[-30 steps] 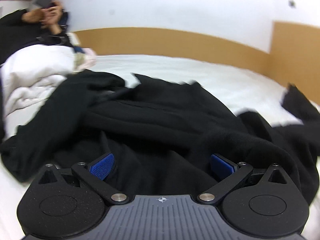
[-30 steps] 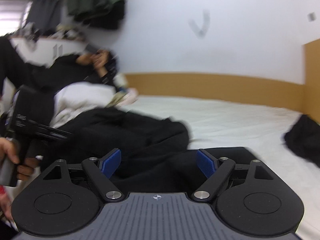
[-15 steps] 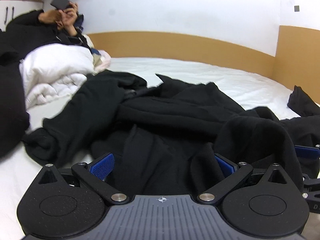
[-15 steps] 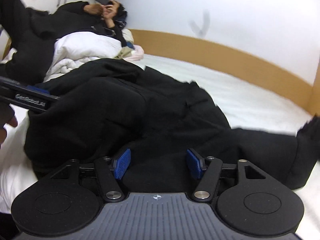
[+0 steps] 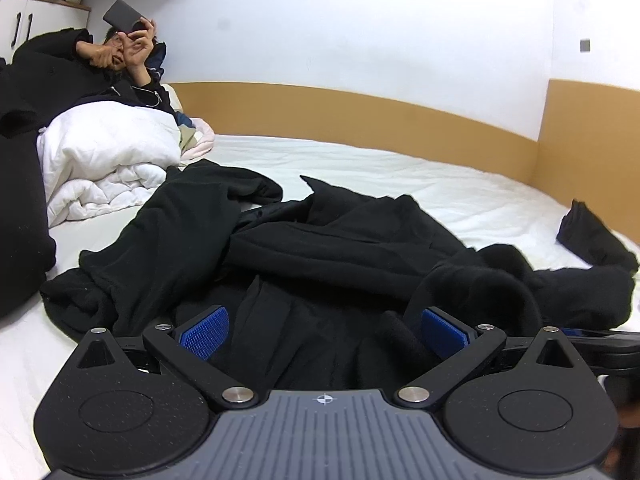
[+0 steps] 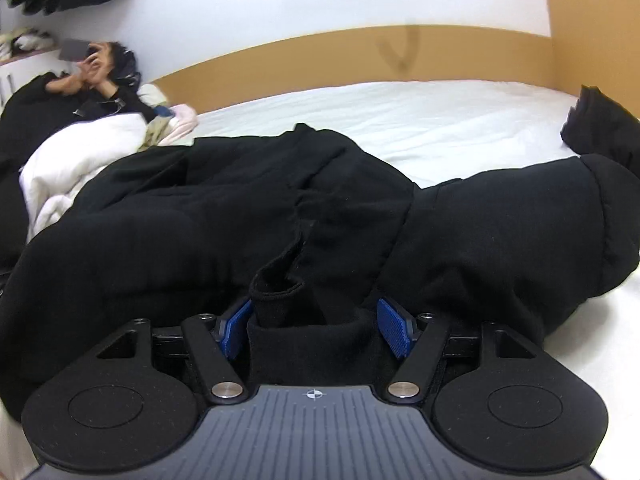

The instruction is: Fold clothes

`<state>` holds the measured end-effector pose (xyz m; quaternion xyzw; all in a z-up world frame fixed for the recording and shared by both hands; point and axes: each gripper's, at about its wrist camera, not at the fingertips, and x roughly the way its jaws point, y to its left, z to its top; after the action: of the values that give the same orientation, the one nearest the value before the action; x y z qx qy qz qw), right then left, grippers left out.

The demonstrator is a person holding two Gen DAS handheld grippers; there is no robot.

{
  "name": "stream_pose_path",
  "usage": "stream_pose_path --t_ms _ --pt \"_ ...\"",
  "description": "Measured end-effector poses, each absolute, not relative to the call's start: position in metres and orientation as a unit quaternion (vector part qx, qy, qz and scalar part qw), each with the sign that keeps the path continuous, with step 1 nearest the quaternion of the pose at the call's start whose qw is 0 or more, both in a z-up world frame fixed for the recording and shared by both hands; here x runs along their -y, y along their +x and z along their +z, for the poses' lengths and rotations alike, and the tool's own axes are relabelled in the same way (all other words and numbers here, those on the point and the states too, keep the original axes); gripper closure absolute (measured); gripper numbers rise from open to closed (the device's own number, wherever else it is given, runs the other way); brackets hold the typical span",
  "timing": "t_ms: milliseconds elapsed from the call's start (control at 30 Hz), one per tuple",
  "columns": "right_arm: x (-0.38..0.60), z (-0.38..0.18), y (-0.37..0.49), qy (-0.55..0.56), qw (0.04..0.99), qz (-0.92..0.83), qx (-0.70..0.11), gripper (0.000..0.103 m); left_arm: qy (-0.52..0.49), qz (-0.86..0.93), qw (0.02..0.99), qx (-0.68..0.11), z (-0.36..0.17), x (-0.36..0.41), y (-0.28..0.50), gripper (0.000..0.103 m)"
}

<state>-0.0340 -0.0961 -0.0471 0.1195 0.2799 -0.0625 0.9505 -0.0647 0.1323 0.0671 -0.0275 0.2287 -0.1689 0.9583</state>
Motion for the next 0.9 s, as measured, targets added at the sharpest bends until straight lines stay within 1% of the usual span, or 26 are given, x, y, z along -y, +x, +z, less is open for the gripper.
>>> stream_pose_path --t_ms 67,100,133,167,200,267,333,400,467,567,633,733,800,833,900 --pt "0.096 -0.053 -0.024 0.124 0.950 -0.077 -0.275 0.043 -0.032 -0.172 0.958 -0.227 0.068 -0.132 -0.065 0.001" --pt "0.101 -0.057 -0.020 0.140 0.949 -0.084 -0.269 0.056 -0.034 -0.173 0.958 -0.228 0.069 -0.132 -0.066 0.001" --pt "0.106 -0.060 -0.019 0.157 0.948 -0.090 -0.262 0.075 -0.036 -0.175 0.957 -0.229 0.069 -0.133 -0.067 0.001" --pt "0.114 -0.059 -0.020 0.179 0.946 -0.095 -0.253 0.088 -0.039 -0.179 0.957 -0.226 0.070 -0.133 -0.068 0.001" --pt "0.125 -0.055 -0.022 0.210 0.942 -0.099 -0.242 0.096 -0.043 -0.182 0.957 -0.223 0.071 -0.133 -0.069 0.001" --pt "0.146 -0.040 -0.035 0.243 0.942 -0.107 -0.205 0.097 -0.051 -0.184 0.957 -0.219 0.073 -0.134 -0.070 0.001" --pt "0.160 -0.007 -0.059 0.220 0.958 -0.121 -0.137 0.097 -0.054 -0.186 0.958 -0.210 0.076 -0.134 -0.072 0.001" --pt "0.178 0.038 -0.088 0.210 0.967 -0.132 -0.065 0.098 -0.056 -0.190 0.960 -0.196 0.081 -0.135 -0.077 0.001" --pt "0.201 0.085 -0.116 0.225 0.965 -0.132 0.003 0.098 -0.060 -0.202 0.961 -0.177 0.091 -0.140 -0.084 0.001" --pt "0.237 0.151 -0.153 0.254 0.956 -0.116 0.090 0.100 -0.110 -0.233 0.958 -0.128 0.111 -0.165 -0.103 0.001" --pt "0.248 0.187 -0.180 0.243 0.957 -0.102 0.121 0.100 -0.142 -0.251 0.953 -0.096 0.117 -0.182 -0.114 0.001" --pt "0.241 0.218 -0.223 0.181 0.968 -0.072 0.162 0.100 -0.182 -0.256 0.945 -0.092 0.111 -0.196 -0.116 0.001" --pt "0.240 0.233 -0.242 0.185 0.964 -0.043 0.189 0.100 -0.203 -0.269 0.935 -0.112 0.110 -0.196 -0.111 0.001" --pt "0.243 0.246 -0.245 0.186 0.962 -0.032 0.199 0.100 -0.207 -0.279 0.930 -0.122 0.114 -0.193 -0.110 0.001" --pt "0.256 0.284 -0.232 0.186 0.959 -0.018 0.213 0.100 -0.180 -0.287 0.933 -0.122 0.130 -0.182 -0.118 0.001"
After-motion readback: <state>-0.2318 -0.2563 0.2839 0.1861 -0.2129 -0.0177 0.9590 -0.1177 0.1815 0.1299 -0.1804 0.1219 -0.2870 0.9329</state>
